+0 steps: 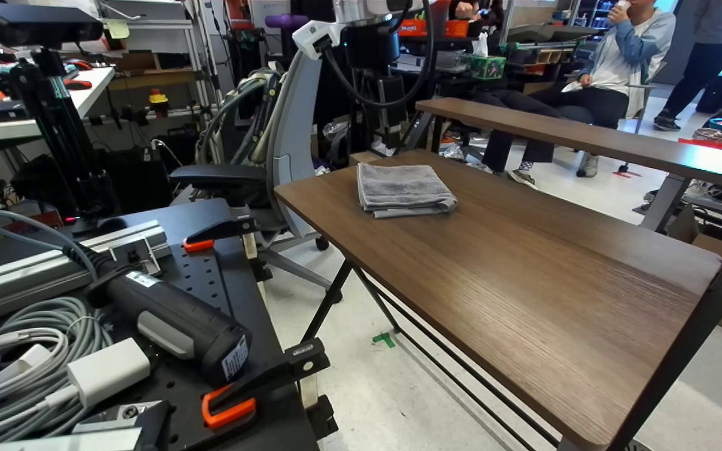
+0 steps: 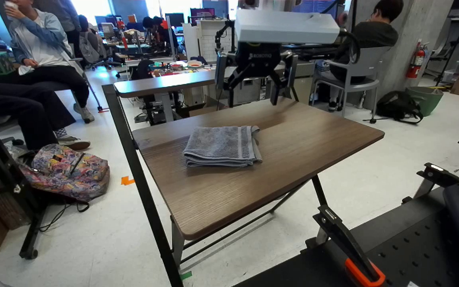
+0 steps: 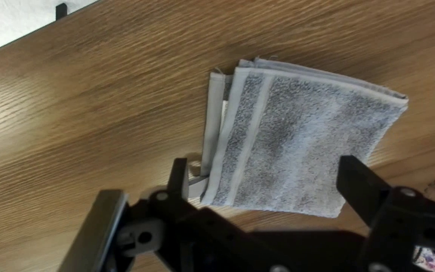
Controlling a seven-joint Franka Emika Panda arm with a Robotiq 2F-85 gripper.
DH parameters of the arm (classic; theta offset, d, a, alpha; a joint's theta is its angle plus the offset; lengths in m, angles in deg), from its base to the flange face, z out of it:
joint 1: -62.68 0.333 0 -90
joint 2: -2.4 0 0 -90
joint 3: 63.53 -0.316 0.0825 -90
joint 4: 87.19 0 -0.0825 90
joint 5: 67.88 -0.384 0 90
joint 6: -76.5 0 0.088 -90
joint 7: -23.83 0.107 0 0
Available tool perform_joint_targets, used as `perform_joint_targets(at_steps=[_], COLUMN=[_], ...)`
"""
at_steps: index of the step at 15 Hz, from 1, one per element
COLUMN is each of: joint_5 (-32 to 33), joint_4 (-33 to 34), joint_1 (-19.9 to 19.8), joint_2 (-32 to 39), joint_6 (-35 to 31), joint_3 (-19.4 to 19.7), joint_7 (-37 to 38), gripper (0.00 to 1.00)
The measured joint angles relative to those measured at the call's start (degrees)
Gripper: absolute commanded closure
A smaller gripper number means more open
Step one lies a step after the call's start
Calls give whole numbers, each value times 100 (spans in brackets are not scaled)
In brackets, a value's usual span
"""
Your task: Move the cloth
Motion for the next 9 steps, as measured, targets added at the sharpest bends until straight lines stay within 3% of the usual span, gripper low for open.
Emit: perform_joint_targets(at_steps=[4, 9], joint_5=[-47, -275], joint_4=[601, 1475], joint_1=[247, 271], joint_2=[478, 1269], joint_6=[399, 1001], joint_3=[-30, -96], joint_7=[18, -79], gripper=[0, 0])
